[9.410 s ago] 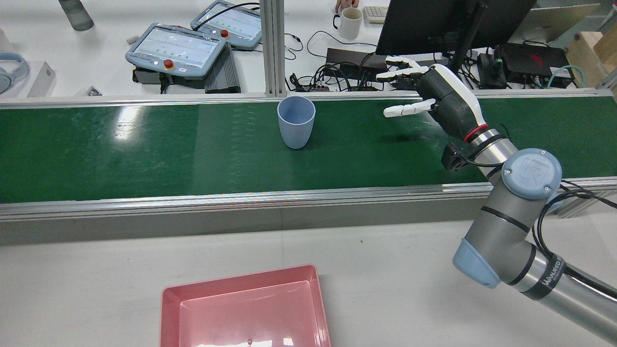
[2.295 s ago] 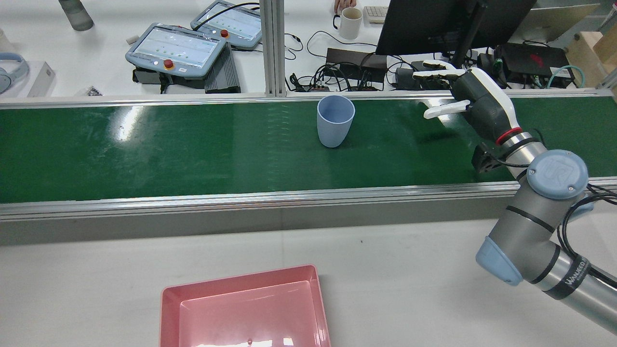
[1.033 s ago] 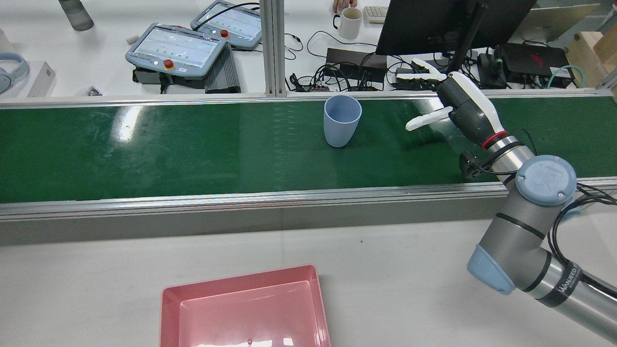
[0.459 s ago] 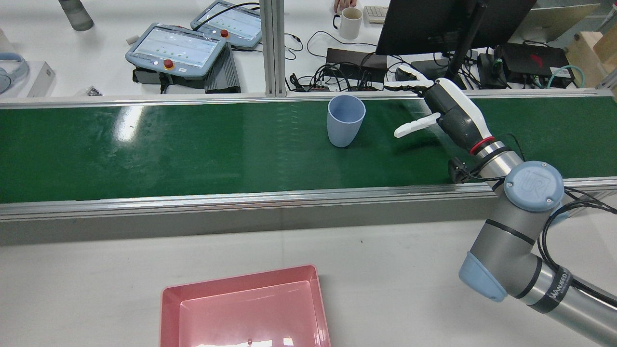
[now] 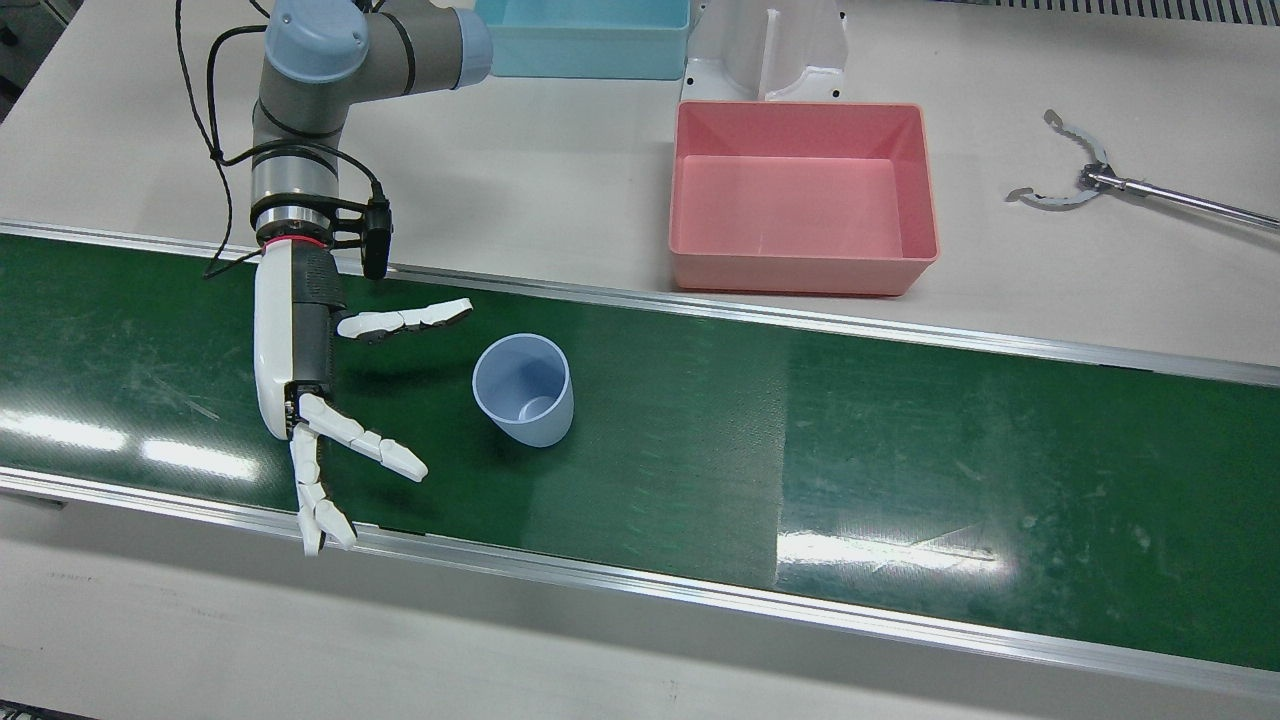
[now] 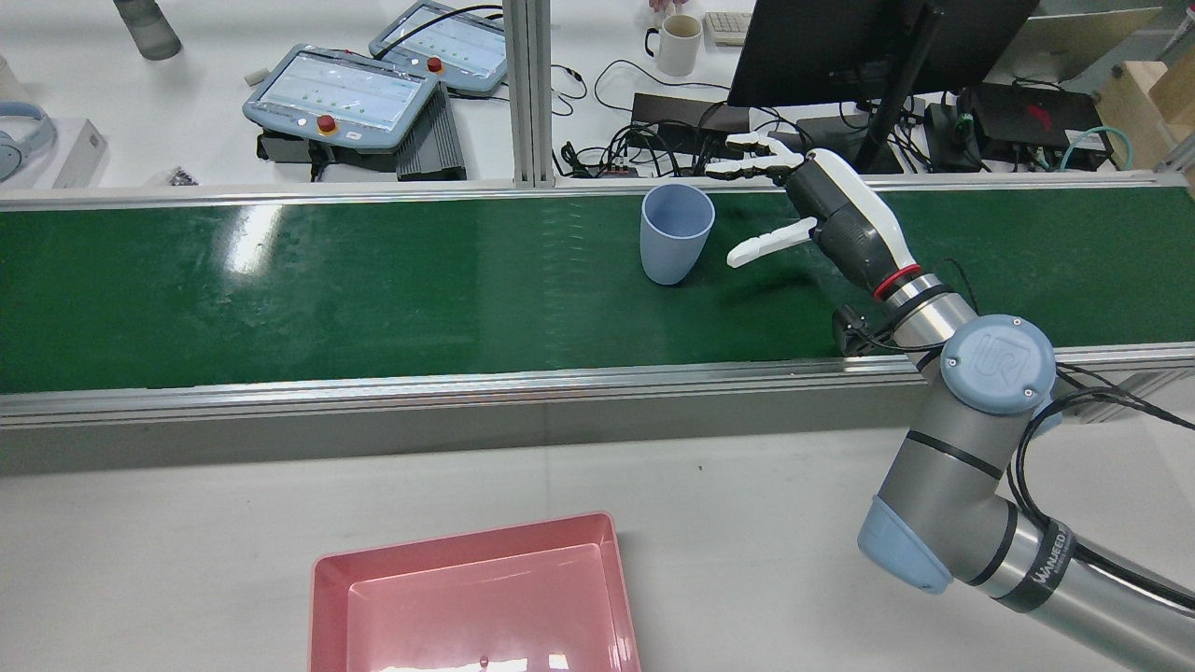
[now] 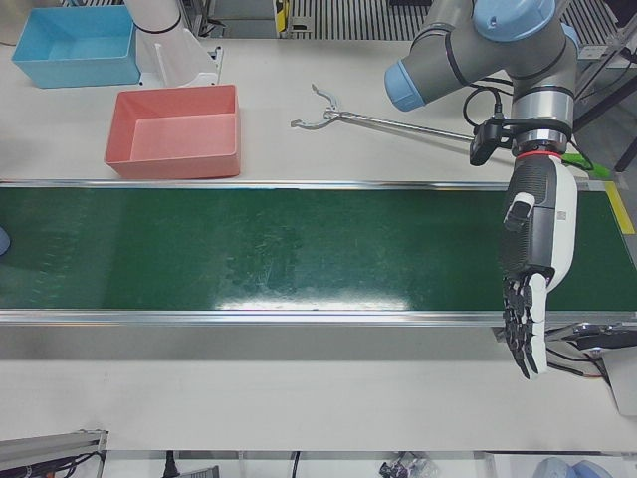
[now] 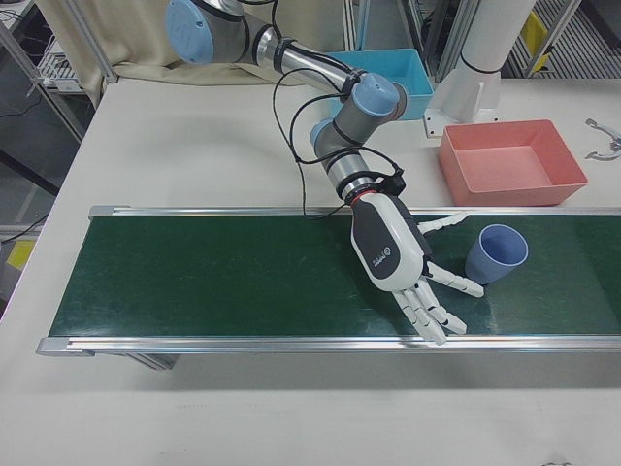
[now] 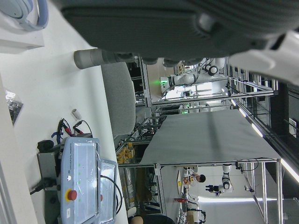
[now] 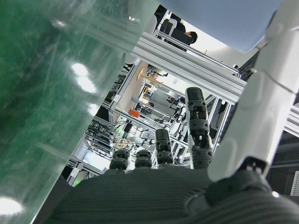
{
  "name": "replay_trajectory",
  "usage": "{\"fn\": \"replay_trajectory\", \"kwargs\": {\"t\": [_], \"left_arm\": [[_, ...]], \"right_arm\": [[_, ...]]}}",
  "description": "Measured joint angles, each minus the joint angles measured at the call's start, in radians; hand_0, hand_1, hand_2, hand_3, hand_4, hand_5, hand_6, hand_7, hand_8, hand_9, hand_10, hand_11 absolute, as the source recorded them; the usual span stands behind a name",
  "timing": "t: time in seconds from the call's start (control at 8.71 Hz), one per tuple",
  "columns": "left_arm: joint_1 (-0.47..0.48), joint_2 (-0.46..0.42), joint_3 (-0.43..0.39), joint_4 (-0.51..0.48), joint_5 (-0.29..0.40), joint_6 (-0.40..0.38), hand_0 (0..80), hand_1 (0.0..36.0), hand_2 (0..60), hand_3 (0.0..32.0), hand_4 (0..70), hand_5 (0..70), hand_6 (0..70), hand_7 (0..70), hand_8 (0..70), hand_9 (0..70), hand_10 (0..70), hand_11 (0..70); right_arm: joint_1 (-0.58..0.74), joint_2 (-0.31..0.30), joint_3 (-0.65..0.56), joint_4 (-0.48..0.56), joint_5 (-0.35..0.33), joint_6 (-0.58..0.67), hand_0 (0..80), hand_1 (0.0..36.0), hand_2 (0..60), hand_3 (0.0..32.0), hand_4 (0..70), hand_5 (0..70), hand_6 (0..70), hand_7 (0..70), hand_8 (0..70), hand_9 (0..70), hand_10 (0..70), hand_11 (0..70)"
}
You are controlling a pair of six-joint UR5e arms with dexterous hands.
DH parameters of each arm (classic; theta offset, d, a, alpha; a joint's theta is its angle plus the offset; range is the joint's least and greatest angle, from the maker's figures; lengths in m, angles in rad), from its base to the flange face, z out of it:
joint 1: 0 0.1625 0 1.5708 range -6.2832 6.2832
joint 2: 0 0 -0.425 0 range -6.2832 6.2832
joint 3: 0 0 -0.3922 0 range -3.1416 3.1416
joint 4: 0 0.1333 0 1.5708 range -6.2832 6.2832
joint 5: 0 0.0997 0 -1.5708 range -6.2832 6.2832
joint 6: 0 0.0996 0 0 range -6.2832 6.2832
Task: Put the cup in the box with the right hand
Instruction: 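Move the open right hand along the belt to the cup's side, then close the right hand's fingers around the light blue cup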
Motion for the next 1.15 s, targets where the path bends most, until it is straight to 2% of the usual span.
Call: {"fn": "replay_trajectory", "kwargs": {"t": [1.15], "left_arm": [[0.0,0.0,0.0,0.0,0.0,0.001,0.0,0.0,0.0,0.0,0.0,0.0,0.0,0.0,0.0,0.0,0.0,0.0]], "right_arm": [[-0.034,0.027,-0.031,0.001,0.038,-0.022,51.6,10.3,0.0,0.0,28.9,4.9,6.1,26.2,3.3,8.6,5.6,9.6]]}}
